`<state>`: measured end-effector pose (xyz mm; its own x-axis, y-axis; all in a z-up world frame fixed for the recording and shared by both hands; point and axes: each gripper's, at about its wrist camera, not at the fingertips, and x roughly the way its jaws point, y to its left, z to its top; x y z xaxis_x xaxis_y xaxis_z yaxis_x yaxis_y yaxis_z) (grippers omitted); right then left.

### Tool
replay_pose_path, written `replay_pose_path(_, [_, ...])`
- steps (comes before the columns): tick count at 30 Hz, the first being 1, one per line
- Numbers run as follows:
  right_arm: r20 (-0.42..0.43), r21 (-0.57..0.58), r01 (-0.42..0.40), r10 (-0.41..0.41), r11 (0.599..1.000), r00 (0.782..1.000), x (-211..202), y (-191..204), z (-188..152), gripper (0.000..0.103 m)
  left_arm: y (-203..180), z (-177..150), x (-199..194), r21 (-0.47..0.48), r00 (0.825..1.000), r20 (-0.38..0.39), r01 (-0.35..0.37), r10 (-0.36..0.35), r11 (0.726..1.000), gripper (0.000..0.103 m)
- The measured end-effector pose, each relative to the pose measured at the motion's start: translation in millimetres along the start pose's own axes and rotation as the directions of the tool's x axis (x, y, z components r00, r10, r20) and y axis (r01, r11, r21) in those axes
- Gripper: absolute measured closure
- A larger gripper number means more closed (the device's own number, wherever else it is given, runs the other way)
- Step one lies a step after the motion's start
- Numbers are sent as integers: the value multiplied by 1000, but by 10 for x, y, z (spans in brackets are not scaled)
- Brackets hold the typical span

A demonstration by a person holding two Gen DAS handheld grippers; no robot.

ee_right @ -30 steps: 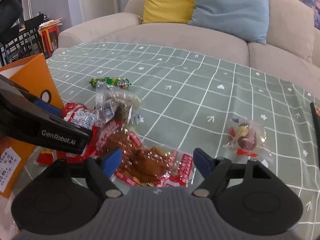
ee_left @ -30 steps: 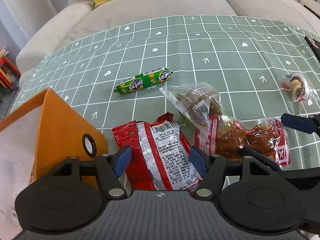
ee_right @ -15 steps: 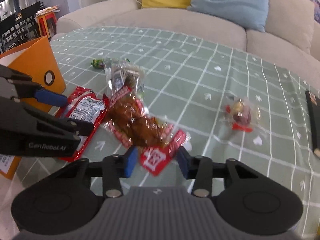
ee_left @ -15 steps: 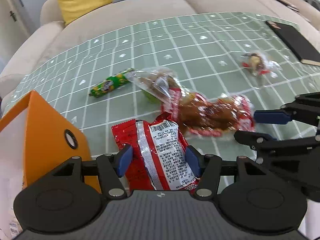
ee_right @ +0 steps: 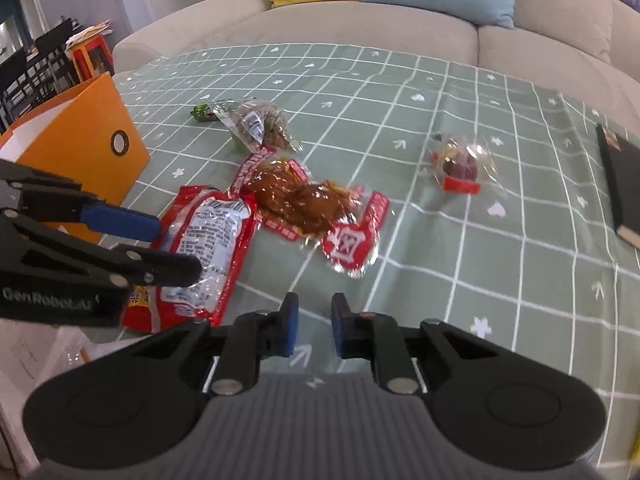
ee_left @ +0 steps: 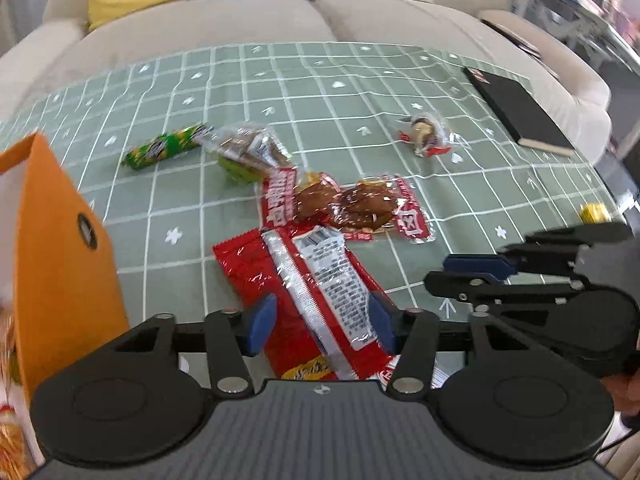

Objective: Organize snacks
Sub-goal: 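Grasp the red chip bag with left tool while right tool grasps the white spicy-strip packet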

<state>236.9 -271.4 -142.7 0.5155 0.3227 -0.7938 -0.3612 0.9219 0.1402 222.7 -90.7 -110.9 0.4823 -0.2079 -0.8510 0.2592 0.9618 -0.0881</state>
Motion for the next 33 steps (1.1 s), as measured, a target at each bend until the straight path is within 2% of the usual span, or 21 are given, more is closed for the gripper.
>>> replay_pose_path(3, [15,51,1,-1,999,1000,-57,17,-11,85,81,26,13,-118,997,-27,-78,75,990,18])
replay_pose_path(8, [36,32,32,-33,999,999,-97,178,-24,81,192,118,135,-293,993,-101,-83,55,953,15])
replay_pose_path(11, [43,36,50,-51,998,998,-94,230,-45,73,189,162,231,-332,988,-129,-119,79,936,12])
replay_pose_path(15, [25,31,77,-78,997,997,-42,266,-80,72,130,185,336,-311,982,-156,-150,106,939,10])
replay_pose_path(19, [13,35,93,-93,995,996,-23,251,-115,69,81,183,377,-260,980,-144,-168,134,951,8])
replay_pose_path(23, [13,43,103,-104,994,995,-28,241,-123,67,-10,178,412,-162,976,-139,-188,167,969,13])
replay_pose_path(26, [11,47,107,-108,993,994,-28,255,-126,66,-27,179,404,-135,980,-122,-173,156,976,22])
replay_pose_path(30, [7,56,112,-113,992,994,-32,271,-133,64,-3,168,368,-120,983,-117,-152,138,981,23])
replay_pose_path(33, [4,66,120,-121,991,993,-57,272,-143,62,-32,134,229,-110,989,-77,-132,124,985,23])
